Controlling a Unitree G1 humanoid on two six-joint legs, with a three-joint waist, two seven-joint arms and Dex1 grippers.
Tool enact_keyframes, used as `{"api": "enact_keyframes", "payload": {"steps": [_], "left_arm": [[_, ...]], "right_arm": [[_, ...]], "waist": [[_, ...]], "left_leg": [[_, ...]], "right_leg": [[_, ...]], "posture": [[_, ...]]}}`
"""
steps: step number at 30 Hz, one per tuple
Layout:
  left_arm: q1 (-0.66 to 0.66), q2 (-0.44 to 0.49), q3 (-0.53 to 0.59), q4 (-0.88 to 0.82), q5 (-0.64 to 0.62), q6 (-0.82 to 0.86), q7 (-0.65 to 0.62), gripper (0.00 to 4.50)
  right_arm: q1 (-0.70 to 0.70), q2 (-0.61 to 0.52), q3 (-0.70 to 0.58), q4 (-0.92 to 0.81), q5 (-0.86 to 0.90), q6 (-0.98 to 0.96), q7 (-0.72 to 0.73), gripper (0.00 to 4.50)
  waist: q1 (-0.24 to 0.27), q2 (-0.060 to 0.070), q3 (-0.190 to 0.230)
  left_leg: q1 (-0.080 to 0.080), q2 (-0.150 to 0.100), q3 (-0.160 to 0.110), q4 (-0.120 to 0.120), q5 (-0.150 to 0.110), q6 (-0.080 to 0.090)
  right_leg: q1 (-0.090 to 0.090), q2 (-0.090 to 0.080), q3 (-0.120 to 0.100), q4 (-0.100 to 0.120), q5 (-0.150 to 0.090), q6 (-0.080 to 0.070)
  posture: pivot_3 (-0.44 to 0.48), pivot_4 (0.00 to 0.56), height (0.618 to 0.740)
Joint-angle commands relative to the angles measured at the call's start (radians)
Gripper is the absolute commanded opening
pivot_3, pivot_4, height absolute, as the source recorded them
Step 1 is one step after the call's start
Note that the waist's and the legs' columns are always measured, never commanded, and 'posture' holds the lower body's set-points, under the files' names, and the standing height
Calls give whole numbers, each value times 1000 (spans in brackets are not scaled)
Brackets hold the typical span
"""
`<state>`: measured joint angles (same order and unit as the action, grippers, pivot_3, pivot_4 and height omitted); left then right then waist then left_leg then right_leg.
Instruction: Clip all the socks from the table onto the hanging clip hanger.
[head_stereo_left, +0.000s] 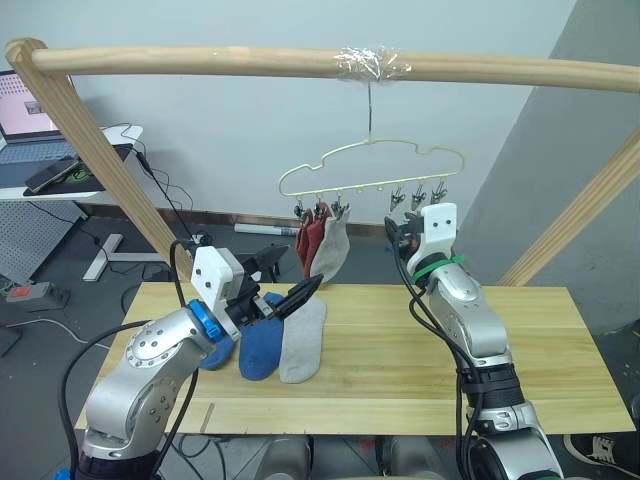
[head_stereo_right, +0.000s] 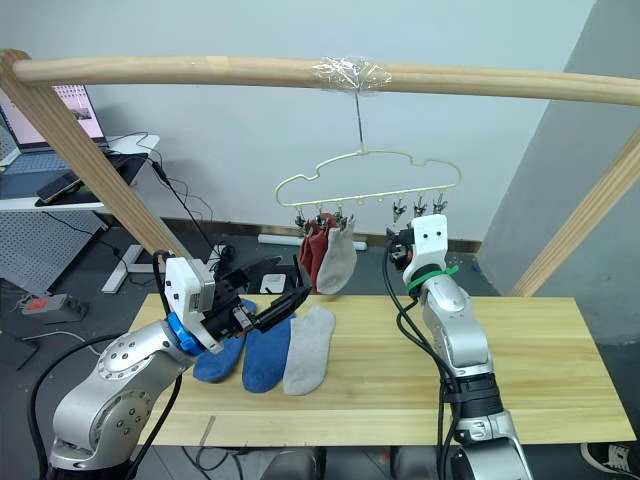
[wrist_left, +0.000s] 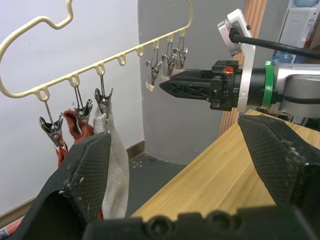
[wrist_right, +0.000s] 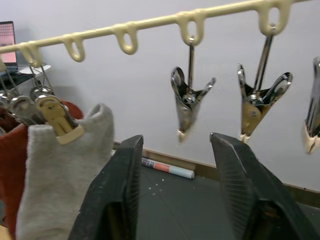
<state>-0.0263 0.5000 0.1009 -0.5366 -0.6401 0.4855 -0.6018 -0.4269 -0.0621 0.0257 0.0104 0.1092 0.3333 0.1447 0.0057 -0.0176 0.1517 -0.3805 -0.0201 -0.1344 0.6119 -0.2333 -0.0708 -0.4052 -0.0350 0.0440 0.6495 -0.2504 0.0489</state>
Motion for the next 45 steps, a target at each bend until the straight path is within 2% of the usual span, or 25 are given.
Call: {"api": "enact_keyframes", "payload": {"steps": [1, 20, 43, 45], "left_arm": [[-16, -9, 4, -6, 6, -28, -3, 4500], [-15, -21, 13, 0, -8, -49, -28, 4500], [-23, -33, 10, -1, -23, -62, -47, 4500], [-27, -35, 8, -1, -23, -59, -44, 4500]], "right_arm": [[-49, 13, -7, 10, -2, -44, -7, 1993], [-159, 54, -14, 161, -14, -136, -39, 1993], [-180, 54, -21, 194, -2, -161, -47, 1993], [-183, 54, -24, 198, 2, -159, -45, 1645]], "waist": [[-2, 0, 0], [-5, 0, 0], [-5, 0, -1], [-5, 0, -1]], "left_leg": [[0, 0, 0, 0, 0, 0], [1, 0, 0, 0, 0, 0], [4, 0, 0, 2, 1, -1], [4, 0, 0, 2, 2, -1]], "right_leg": [[0, 0, 0, 0, 0, 0], [0, 0, 0, 2, 0, 0], [0, 0, 1, 11, 0, -1], [0, 0, 1, 11, 0, -1]], "posture": [[118, 108, 740], [126, 101, 740], [125, 84, 740], [125, 84, 740]]}}
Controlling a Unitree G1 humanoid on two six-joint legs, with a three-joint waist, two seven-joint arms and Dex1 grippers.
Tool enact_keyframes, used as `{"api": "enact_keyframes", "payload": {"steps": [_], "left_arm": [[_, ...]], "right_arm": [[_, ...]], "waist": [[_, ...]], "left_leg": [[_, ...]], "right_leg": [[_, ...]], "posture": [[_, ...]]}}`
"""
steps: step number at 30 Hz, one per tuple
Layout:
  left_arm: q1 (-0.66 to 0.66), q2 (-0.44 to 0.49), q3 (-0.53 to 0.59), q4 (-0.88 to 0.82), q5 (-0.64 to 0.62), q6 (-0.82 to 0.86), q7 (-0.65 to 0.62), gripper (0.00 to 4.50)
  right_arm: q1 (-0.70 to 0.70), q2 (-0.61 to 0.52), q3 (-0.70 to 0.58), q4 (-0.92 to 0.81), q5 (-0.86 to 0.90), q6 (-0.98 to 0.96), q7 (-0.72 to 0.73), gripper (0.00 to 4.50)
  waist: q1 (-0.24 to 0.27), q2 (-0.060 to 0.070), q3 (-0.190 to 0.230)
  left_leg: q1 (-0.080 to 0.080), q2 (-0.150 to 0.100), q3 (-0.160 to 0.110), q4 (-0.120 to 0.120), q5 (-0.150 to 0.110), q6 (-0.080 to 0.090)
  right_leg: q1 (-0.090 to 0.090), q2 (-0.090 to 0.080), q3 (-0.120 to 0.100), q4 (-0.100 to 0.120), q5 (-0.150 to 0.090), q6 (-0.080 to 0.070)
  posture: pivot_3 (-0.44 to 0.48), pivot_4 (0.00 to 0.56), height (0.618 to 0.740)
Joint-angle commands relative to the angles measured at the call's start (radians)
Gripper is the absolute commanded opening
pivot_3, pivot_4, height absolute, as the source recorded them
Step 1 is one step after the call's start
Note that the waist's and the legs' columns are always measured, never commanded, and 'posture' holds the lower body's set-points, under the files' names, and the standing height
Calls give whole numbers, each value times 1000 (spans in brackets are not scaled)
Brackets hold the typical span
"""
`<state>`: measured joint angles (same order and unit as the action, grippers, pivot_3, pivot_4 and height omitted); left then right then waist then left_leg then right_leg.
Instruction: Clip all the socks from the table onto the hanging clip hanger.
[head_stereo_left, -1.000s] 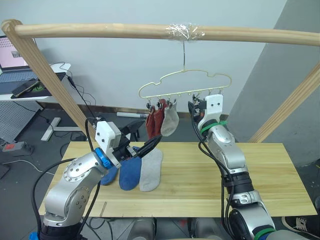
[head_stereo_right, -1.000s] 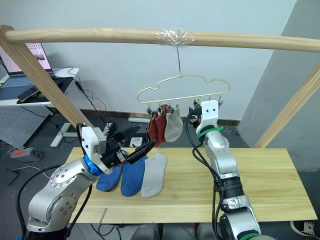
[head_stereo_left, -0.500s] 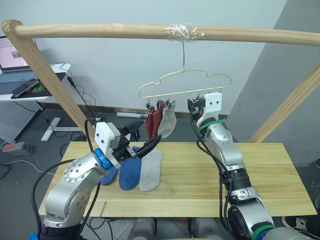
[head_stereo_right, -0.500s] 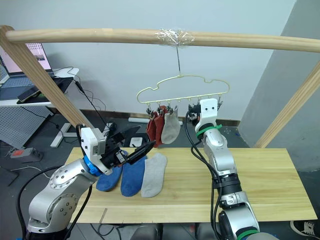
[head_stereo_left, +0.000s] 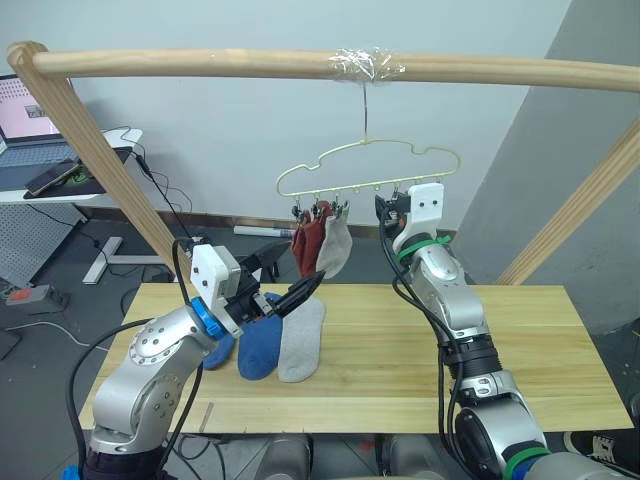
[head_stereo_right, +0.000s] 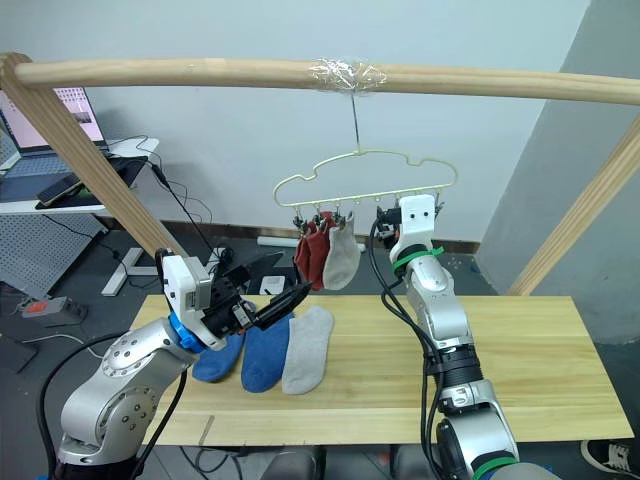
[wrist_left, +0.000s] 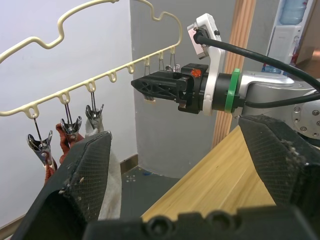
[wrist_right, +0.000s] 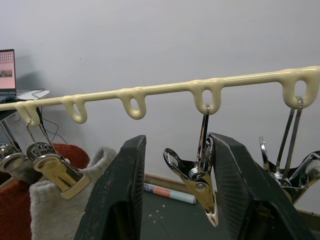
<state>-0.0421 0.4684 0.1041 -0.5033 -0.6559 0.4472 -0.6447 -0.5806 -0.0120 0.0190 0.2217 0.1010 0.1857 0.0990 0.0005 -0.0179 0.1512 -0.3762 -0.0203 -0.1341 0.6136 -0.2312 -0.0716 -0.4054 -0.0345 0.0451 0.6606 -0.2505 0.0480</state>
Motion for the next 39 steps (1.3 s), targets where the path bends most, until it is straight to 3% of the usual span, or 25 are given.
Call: {"api": "enact_keyframes", "payload": {"steps": [1, 3, 7, 13, 16, 20, 27, 36, 39], "left_arm": [[-13, -4, 4, -34, -7, -20, -1, 4500], [-15, -5, 2, -34, -5, -19, 2, 4500], [-18, -8, -1, -36, -4, -16, 7, 4500], [8, 8, -3, -25, 9, 15, 24, 4500], [56, 36, -48, 38, 103, 54, 66, 4500], [75, 1, -103, 216, 217, 32, 125, 4500], [-54, -69, -231, 573, 434, -124, 151, 4500], [-225, -150, -293, 937, 564, -142, 136, 4500], [-225, -144, -306, 948, 579, -129, 99, 3943]], "right_arm": [[-31, 5, -19, -11, 12, -9, 2, 1493], [-33, 4, -22, -7, 15, -6, 3, 746], [-33, 4, -32, -7, 20, 1, 6, 41], [-28, 1, -51, -29, 51, 48, 26, 41], [-34, -28, -54, -58, 89, 146, 74, 41], [-49, -88, -67, -114, 158, 330, 139, 41], [-70, -172, -74, -213, 216, 541, 173, 41], [-80, -178, -95, -304, 247, 665, 137, 41], [-77, -179, -101, -318, 247, 675, 132, 0]], "waist": [[0, 0, 0], [0, 0, 0], [0, 0, 0], [0, 0, 0], [-2, 0, 0], [-1, 1, 0], [-3, 1, 1], [-36, 2, 1], [-43, 2, 1]], "left_leg": [[0, 0, 0, 0, 0, 0], [0, 0, 0, 0, 1, 0], [1, 0, 0, 0, 1, 0], [1, 0, 0, 0, 1, 0], [2, 0, 0, 0, 1, 0], [2, 0, 0, 0, 1, 1], [2, 0, 0, 0, 2, 2], [1, 0, 0, 0, 2, 2], [0, 0, 0, 0, 2, 2]], "right_leg": [[0, 0, 0, 0, 0, 0], [0, 0, 0, 0, 0, 0], [0, 0, 0, 1, 0, 0], [0, 0, 0, 1, 0, 0], [1, 0, 1, 1, 0, 0], [1, 0, 1, 2, 0, 0], [1, 0, 0, 2, -2, 2], [1, 0, 0, 1, -1, 2], [1, 0, 0, 1, -1, 2]], "posture": [[125, 84, 740], [124, 86, 740], [126, 91, 740], [124, 101, 740], [105, 109, 740], [70, 123, 740], [13, 142, 740], [-31, 147, 740], [-31, 147, 740]]}}
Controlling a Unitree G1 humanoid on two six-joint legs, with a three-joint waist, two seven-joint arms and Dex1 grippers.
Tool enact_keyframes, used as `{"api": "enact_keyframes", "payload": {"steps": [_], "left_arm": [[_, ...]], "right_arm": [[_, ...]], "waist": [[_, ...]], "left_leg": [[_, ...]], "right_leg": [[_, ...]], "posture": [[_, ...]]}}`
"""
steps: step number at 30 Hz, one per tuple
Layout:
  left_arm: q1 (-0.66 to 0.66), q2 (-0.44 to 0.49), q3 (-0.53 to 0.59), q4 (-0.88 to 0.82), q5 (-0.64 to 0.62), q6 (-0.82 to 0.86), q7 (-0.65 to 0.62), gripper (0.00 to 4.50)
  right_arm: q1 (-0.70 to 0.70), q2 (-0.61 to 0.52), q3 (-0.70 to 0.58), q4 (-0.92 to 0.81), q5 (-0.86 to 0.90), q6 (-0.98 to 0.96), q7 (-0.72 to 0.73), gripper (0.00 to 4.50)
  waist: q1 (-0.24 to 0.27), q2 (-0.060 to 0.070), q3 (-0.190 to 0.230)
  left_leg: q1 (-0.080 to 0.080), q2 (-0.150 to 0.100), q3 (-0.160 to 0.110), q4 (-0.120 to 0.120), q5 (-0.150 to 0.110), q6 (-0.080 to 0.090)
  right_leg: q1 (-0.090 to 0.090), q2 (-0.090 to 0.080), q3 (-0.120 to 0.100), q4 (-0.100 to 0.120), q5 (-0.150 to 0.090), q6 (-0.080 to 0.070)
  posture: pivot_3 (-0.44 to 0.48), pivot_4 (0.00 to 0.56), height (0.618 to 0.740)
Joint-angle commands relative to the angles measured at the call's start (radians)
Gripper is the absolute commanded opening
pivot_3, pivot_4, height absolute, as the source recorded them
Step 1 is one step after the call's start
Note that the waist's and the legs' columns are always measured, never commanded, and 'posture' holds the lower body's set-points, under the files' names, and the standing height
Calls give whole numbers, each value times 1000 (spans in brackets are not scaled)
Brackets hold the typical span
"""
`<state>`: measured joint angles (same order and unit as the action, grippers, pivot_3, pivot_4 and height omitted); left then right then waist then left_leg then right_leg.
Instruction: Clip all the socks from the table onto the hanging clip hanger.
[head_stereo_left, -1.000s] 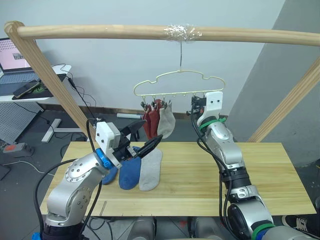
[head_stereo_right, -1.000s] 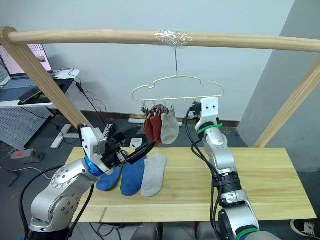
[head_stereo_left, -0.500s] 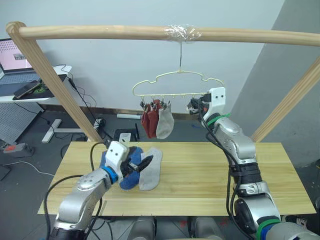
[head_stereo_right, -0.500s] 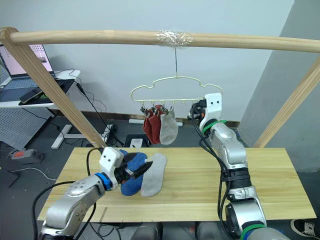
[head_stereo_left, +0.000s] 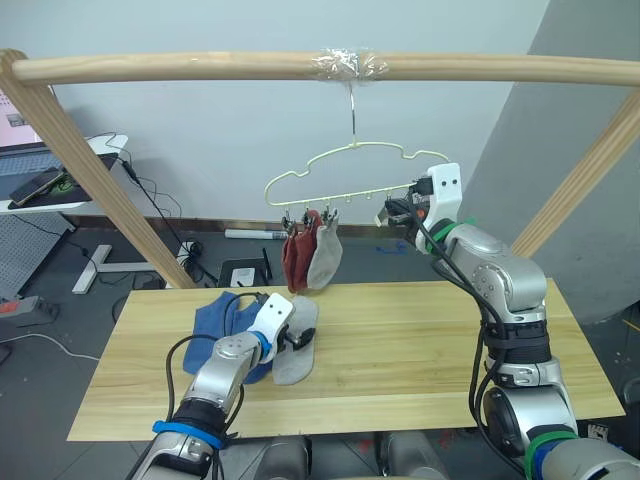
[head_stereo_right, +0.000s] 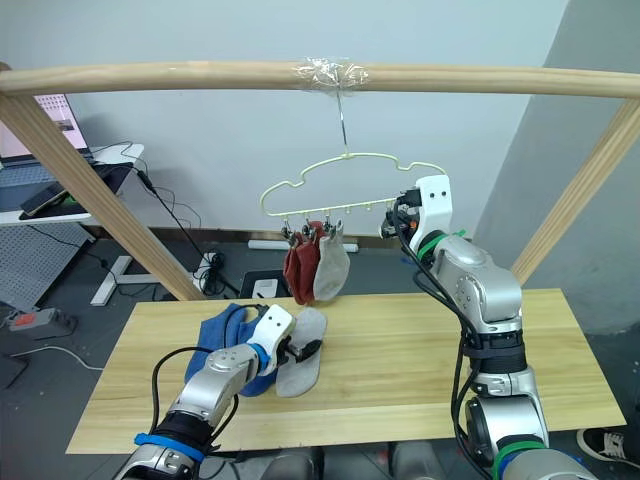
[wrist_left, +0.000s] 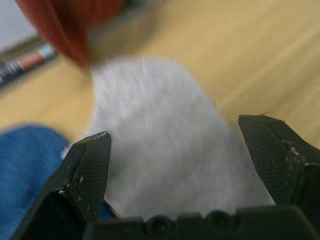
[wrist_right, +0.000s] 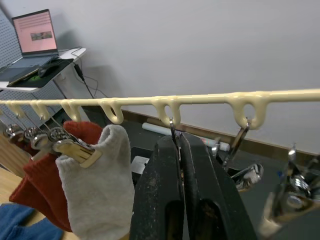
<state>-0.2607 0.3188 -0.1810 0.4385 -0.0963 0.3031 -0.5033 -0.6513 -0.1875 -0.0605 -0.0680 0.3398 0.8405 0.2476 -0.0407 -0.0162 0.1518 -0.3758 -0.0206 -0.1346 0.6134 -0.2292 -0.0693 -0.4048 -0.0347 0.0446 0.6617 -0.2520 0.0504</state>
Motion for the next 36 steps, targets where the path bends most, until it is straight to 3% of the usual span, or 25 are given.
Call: {"api": "enact_keyframes", "payload": {"steps": [1, 14, 20, 28, 36], "left_arm": [[-1, 5, -23, 5, 22, 12, -52, 3792], [60, -25, -15, -111, 21, -35, -86, 23], [73, -77, 35, -265, -60, -114, -119, 23], [120, -51, 44, -351, -82, -53, -139, 23], [117, -70, 117, -588, -289, -5, -217, 23]], "right_arm": [[-2, -4, -23, -29, 7, 18, -19, 0], [-9, -1, -32, -6, 3, 0, -25, 0], [-14, -5, -34, 1, 10, 2, -9, 0], [-15, -22, -37, 4, 15, 7, 9, 0], [-9, -19, -53, -45, 52, 59, 7, 0]], "waist": [[-2, 0, 0], [-2, 0, 0], [2, 0, 1], [-2, 1, 1], [2, 1, 1]], "left_leg": [[0, 0, 0, 0, 0, 0], [0, 0, 0, 0, 0, 0], [-1, 0, -1, 0, 0, 0], [-1, 0, 0, 0, 0, 0], [-2, 0, -1, 0, 0, 0]], "right_leg": [[0, 0, 0, 0, 0, 0], [0, 0, 0, 0, -1, 2], [0, -1, 0, -1, -1, 2], [0, 0, 0, -1, -1, 2], [0, -1, -1, -3, -1, 2]], "posture": [[-31, 147, 740], [-24, 145, 740], [-20, 141, 740], [-16, 132, 740], [-18, 124, 740]]}}
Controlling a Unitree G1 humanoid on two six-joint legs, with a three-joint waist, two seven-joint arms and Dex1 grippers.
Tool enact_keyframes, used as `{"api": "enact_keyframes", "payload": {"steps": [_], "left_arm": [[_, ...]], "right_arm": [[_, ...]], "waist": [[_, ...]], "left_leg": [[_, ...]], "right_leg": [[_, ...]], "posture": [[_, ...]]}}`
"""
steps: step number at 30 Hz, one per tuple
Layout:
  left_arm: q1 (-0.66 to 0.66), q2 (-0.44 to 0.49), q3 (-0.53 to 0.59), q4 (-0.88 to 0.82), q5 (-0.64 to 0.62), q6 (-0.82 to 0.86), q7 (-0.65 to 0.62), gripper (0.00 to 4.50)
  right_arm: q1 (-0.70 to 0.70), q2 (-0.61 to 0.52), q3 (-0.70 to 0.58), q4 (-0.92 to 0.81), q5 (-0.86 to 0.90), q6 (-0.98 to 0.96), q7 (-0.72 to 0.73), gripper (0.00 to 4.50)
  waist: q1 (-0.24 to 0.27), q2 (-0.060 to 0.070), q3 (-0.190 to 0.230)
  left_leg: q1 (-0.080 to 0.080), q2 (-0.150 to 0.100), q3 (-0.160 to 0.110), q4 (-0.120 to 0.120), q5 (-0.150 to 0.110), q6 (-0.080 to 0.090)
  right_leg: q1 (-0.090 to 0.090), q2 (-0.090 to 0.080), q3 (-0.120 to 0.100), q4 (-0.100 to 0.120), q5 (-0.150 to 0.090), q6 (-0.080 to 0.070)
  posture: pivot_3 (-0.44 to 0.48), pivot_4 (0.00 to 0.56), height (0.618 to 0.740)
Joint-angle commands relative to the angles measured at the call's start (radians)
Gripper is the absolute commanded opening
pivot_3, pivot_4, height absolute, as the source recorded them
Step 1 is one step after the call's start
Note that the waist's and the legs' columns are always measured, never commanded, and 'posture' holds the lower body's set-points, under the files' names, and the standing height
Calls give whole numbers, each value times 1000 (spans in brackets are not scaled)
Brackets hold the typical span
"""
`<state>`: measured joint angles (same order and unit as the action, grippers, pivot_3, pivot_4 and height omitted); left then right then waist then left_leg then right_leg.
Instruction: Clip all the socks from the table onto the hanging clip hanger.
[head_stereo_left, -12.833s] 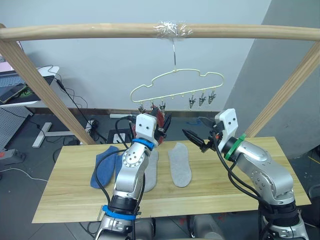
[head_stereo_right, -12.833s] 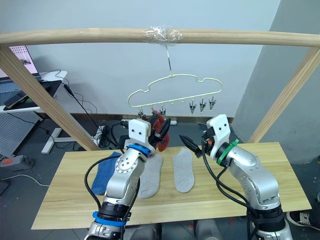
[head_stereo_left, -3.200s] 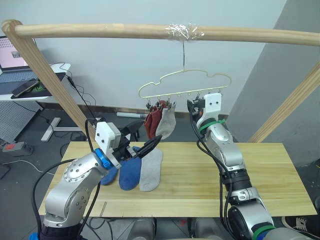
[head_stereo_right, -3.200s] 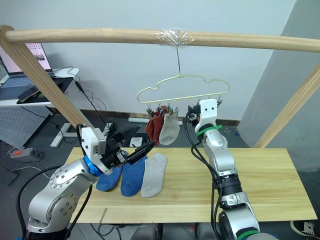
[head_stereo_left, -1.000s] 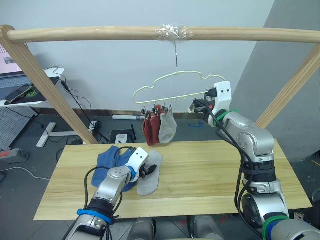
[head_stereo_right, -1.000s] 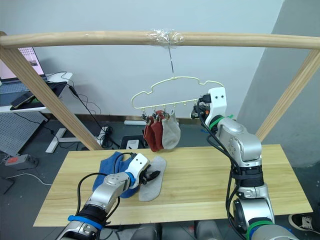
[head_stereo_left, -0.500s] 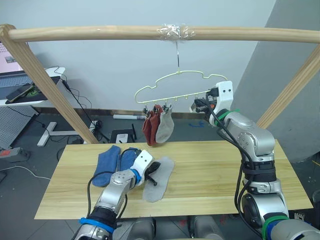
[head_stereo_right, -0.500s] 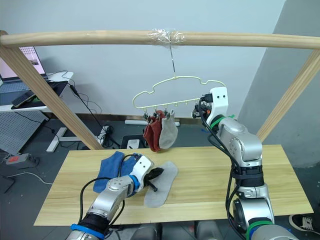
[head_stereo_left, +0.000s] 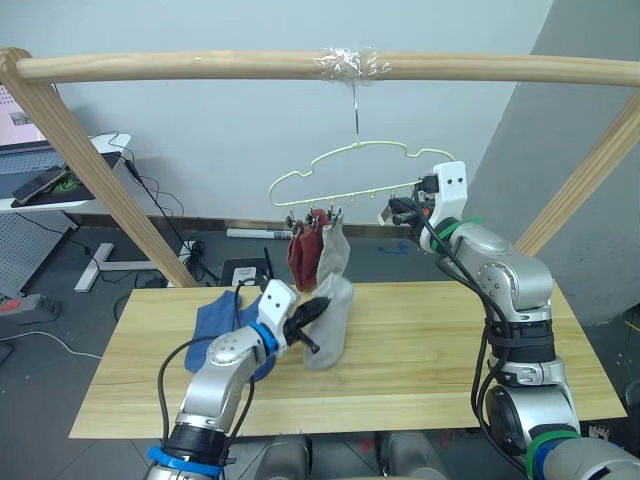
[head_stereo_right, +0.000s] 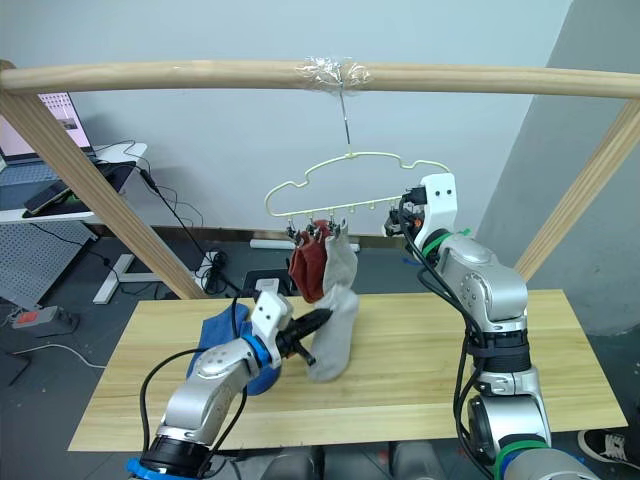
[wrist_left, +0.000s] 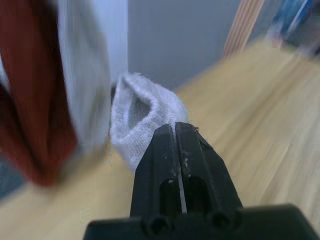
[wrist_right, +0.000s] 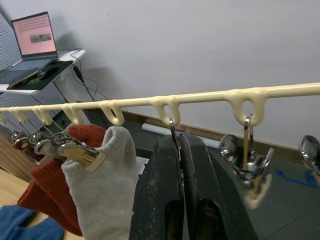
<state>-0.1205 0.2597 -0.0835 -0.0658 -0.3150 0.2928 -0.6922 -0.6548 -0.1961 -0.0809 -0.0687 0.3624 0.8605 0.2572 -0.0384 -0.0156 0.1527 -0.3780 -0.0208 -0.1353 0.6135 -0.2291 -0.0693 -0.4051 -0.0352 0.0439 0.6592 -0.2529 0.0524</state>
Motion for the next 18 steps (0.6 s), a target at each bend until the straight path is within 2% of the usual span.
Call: {"api": "enact_keyframes", "payload": {"steps": [1, 11, 18], "left_arm": [[-32, -14, 20, -96, -86, 10, -34, 23], [-125, -32, 15, -69, -150, 52, -57, 23], [-163, -24, 5, -23, -161, 65, -96, 23]], "right_arm": [[-9, -12, -43, -55, 43, 59, -3, 0], [-62, -40, -186, -136, 239, 341, 0, 0], [-93, -52, -234, -144, 308, 443, -8, 0]], "waist": [[0, 0, 0], [-4, 0, 0], [-13, 1, 0]], "left_leg": [[0, 0, 0, 0, 0, 0], [-1, 0, 0, 0, 0, 0], [-1, 0, 0, 0, 0, 0]], "right_leg": [[0, 0, 0, 0, 0, 0], [0, 0, 0, -1, 0, 0], [-1, 0, 0, -1, 0, 0]], "posture": [[-19, 117, 740], [-39, 119, 740], [-49, 123, 740]]}}
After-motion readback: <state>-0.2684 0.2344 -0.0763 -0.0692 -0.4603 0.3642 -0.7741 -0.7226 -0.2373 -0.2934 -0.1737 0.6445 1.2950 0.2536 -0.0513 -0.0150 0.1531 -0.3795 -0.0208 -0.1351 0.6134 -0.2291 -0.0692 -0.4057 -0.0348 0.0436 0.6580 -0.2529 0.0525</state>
